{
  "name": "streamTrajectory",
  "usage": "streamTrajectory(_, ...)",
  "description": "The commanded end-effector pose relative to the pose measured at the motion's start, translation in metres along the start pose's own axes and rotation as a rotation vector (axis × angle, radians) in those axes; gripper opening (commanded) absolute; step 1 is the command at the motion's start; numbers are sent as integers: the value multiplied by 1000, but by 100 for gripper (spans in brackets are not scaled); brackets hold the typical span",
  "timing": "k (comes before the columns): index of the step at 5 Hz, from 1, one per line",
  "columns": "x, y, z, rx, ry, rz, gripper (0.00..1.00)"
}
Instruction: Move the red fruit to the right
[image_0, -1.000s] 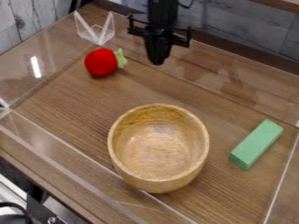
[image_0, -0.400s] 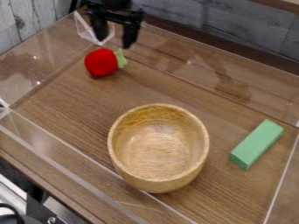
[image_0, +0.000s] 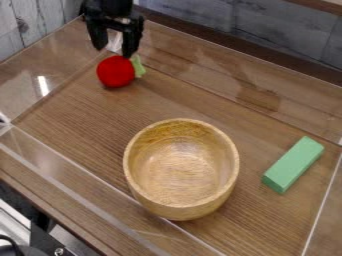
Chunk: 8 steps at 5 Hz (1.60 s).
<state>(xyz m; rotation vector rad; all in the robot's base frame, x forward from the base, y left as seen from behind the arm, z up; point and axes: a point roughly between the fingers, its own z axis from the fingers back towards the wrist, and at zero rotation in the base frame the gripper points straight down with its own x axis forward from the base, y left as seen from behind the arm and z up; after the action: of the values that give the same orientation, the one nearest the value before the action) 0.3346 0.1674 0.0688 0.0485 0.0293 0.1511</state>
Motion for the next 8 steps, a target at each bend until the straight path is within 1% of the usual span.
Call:
streamTrajectory(1, 7, 7, 12, 35, -52, -19, 100)
streamTrajectory(2, 5, 11, 2, 42, -34, -37, 0)
streamTrajectory(3, -2, -1, 3, 44, -33, -22, 0)
streamTrajectory(4, -9, -24, 25, 48, -56, 9, 0)
streamTrajectory(5, -12, -59, 46, 41, -84, 29, 0)
streamTrajectory(6, 0, -105, 56, 19, -84, 45, 0)
streamTrajectory(7, 6, -149, 58, 7, -75, 54, 0)
streamTrajectory(8, -4, -180, 46, -2, -75, 16, 0)
